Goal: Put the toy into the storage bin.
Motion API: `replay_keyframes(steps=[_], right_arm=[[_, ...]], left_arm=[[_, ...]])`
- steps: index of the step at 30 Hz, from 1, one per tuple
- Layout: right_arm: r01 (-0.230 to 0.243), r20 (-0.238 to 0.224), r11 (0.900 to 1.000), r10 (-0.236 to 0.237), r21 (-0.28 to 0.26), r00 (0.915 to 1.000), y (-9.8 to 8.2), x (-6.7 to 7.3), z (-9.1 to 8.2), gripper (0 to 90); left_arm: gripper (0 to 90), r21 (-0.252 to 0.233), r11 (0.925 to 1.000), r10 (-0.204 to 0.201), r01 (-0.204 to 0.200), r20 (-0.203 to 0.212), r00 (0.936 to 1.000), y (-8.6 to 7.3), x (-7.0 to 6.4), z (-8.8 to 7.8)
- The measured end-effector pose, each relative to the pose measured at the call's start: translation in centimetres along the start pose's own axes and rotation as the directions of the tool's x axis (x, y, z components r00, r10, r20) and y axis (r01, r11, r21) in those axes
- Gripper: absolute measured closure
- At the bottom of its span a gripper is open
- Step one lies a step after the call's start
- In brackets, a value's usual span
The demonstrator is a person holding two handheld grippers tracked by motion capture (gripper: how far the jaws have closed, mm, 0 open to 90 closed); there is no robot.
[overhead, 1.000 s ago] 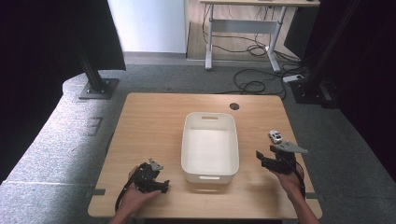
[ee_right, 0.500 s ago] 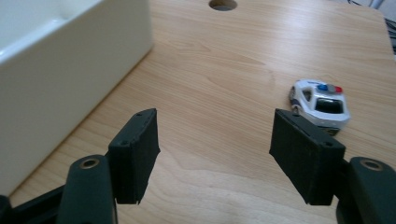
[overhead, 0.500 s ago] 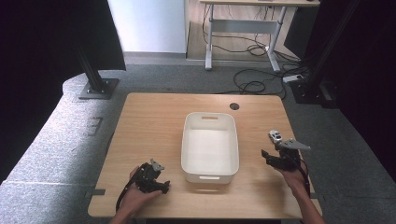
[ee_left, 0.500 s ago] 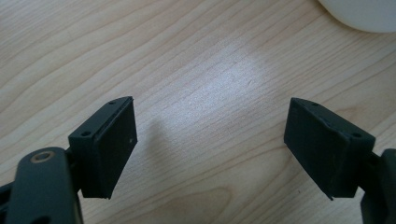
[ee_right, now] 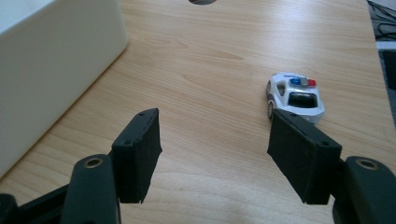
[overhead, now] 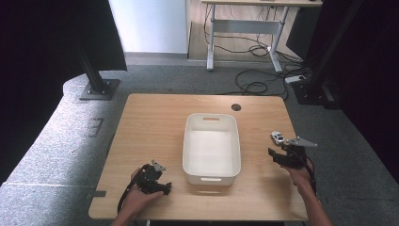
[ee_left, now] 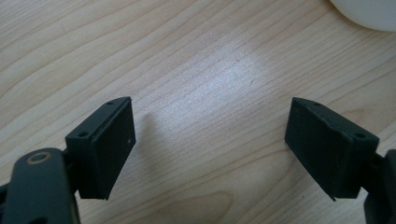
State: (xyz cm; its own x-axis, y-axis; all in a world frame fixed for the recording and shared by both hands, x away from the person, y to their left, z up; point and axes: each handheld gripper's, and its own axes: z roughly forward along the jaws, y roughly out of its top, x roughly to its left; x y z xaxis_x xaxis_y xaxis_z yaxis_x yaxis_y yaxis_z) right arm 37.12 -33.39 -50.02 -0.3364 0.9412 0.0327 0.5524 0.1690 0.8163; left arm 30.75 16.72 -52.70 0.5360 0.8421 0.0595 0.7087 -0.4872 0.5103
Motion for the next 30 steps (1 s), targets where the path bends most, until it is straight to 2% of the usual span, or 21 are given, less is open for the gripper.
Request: replay_keyframes(steps=[9,17,30], right_arm=[[-0.005,0.03,1.0,0.005,0.012,0.9995,-0.2,-1.1,0.6,34.5],[-0.027,0.041,1.0,0.026,0.005,0.9988,-0.1,-1.9,0.9,34.3],[-0.047,0.038,0.999,0.047,-0.004,0.9982,-0.1,-2.9,1.5,34.2]], left_arm=[[15.5,-0.012,0.9999,0.012,-0.011,0.028,0.9995,0.1,0.1,0.2],[15.0,-0.033,0.9994,0.012,-0.01,0.035,0.9993,-0.3,0.2,0.3],[15.0,-0.041,0.9991,-0.007,0.009,0.051,0.9987,-0.5,0.3,0.3]])
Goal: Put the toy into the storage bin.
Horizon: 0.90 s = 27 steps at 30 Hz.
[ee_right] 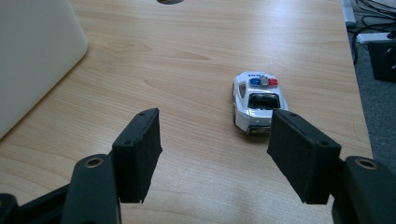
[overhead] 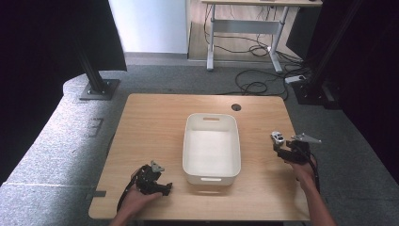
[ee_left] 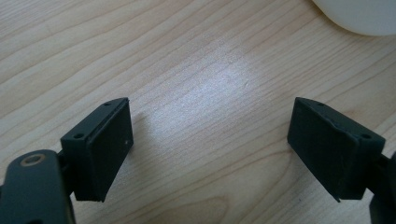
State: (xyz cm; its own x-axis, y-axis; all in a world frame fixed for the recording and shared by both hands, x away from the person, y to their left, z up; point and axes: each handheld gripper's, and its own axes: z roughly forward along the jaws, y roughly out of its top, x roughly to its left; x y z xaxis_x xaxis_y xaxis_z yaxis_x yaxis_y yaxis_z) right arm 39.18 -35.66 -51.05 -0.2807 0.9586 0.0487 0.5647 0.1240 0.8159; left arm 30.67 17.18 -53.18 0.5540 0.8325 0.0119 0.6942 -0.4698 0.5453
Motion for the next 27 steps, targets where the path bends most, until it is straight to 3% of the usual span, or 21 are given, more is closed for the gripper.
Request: replay_keyframes(steps=[27], right_arm=[[-0.004,0.018,1.0,0.004,0.025,0.9998,-0.2,-1.1,1.2,33.3]], left_arm=[[14.3,0.002,1.0,0.004,-0.004,0.02,0.9998,0.0,-0.2,0.1]])
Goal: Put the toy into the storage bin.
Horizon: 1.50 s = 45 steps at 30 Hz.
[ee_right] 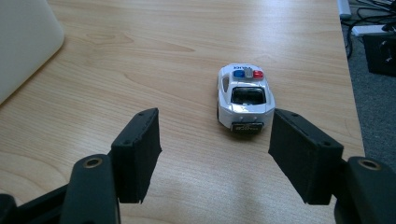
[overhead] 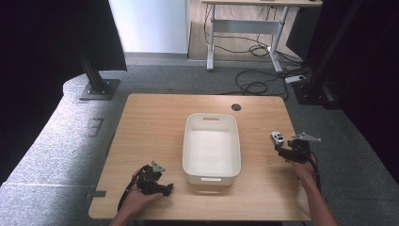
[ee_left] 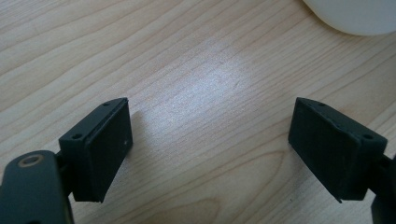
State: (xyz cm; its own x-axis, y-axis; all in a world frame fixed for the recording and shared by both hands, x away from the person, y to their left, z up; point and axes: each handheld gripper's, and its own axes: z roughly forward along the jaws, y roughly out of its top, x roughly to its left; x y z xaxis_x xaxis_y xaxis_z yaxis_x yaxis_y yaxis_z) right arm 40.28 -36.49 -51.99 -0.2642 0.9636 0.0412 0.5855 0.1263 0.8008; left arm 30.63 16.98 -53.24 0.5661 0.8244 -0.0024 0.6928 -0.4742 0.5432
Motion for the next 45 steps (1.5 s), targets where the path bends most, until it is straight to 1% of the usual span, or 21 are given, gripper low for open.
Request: replay_keyframes(steps=[9,11,13,17,27,29,31,34,37,40,41,45], right_arm=[[-0.002,0.0,1.0,0.002,0.005,1.0,0.0,-0.5,0.7,33.3],[-0.001,0.008,1.0,0.001,0.015,1.0,0.1,-0.8,0.9,33.2],[-0.008,0.007,1.0,0.008,0.011,0.9999,0.2,-1.0,0.9,33.1],[-0.006,0.01,1.0,0.006,0.017,0.9999,0.2,-1.1,1.2,32.8],[-0.007,0.015,1.0,0.007,0.012,0.9999,0.8,-1.4,1.6,32.4],[-0.01,0.014,1.0,0.01,-0.002,0.9999,0.9,-1.6,1.8,32.4],[-0.013,0.018,1.0,0.012,0.011,0.9998,1.0,-1.8,1.8,32.1],[-0.012,0.017,1.0,0.012,-0.003,0.9998,1.4,-2.1,1.8,32.1],[-0.001,0.026,1.0,0.001,0.003,0.9997,1.7,-2.2,1.9,32.1],[-0.012,0.024,1.0,0.013,-0.011,0.9996,2.0,-2.5,2.0,32.7],[-0.024,0.026,1.0,0.025,-0.004,0.9994,1.9,-3.0,2.3,32.7],[-0.024,0.029,1.0,0.024,0.013,0.9993,1.8,-3.5,2.6,32.6]], left_arm=[[14.0,-0.001,1.0,0.0,0.0,0.002,1.0,0.0,0.0,0.0],[14.0,-0.001,1.0,0.001,-0.001,0.002,1.0,0.0,0.0,0.0],[14.0,-0.001,1.0,0.001,-0.001,0.001,1.0,0.0,0.0,0.0],[13.8,0.0,1.0,0.001,-0.001,-0.002,1.0,0.0,-0.1,0.0],[13.8,-0.004,1.0,0.008,-0.008,-0.003,1.0,0.1,-0.2,0.1],[13.8,-0.005,1.0,0.008,-0.008,0.0,1.0,0.1,-0.2,0.1],[13.8,-0.006,1.0,0.007,-0.007,0.002,1.0,0.1,-0.2,0.1],[13.7,-0.007,0.9999,0.007,-0.007,0.002,1.0,0.1,-0.2,0.1],[13.7,-0.008,0.9999,0.008,-0.008,0.003,1.0,0.1,-0.2,0.1],[13.6,-0.011,0.9999,0.005,-0.005,0.005,1.0,0.0,-0.1,0.2],[13.5,-0.012,0.9999,0.005,-0.005,0.005,1.0,0.0,-0.1,0.2],[13.4,-0.014,0.9999,0.005,-0.005,0.005,1.0,0.0,-0.1,0.2]])
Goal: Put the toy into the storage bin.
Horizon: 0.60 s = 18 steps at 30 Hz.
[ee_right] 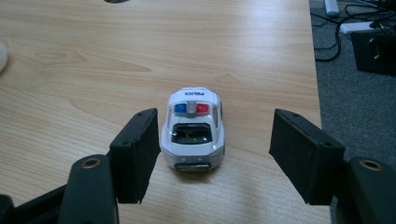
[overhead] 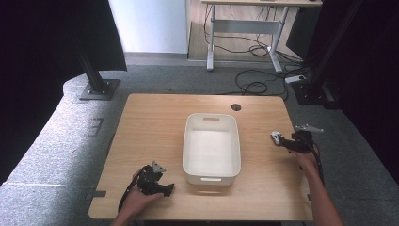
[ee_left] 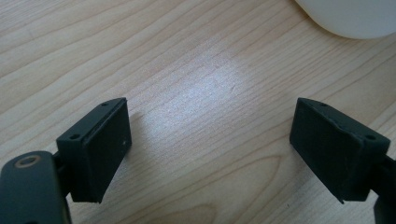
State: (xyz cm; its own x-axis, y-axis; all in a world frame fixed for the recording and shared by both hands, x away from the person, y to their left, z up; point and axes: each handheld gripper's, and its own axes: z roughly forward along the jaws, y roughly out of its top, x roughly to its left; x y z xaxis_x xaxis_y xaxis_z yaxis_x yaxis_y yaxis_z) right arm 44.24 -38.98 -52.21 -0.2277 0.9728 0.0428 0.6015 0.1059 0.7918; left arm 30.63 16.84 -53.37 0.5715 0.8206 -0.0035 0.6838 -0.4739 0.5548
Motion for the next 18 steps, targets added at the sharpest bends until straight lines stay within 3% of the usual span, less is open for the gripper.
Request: replay_keyframes(steps=[5,18], right_arm=[[-0.003,-0.043,1.0,0.003,0.003,0.9991,0.4,-0.2,0.8,33.3],[0.008,-0.035,1.0,-0.007,0.03,0.9994,0.8,0.6,3.0,34.5]], left_arm=[[13.0,-0.004,1.0,-0.001,0.001,0.001,1.0,0.0,0.0,0.0],[12.6,-0.007,1.0,-0.002,0.002,0.001,1.0,-0.1,0.0,0.0]])
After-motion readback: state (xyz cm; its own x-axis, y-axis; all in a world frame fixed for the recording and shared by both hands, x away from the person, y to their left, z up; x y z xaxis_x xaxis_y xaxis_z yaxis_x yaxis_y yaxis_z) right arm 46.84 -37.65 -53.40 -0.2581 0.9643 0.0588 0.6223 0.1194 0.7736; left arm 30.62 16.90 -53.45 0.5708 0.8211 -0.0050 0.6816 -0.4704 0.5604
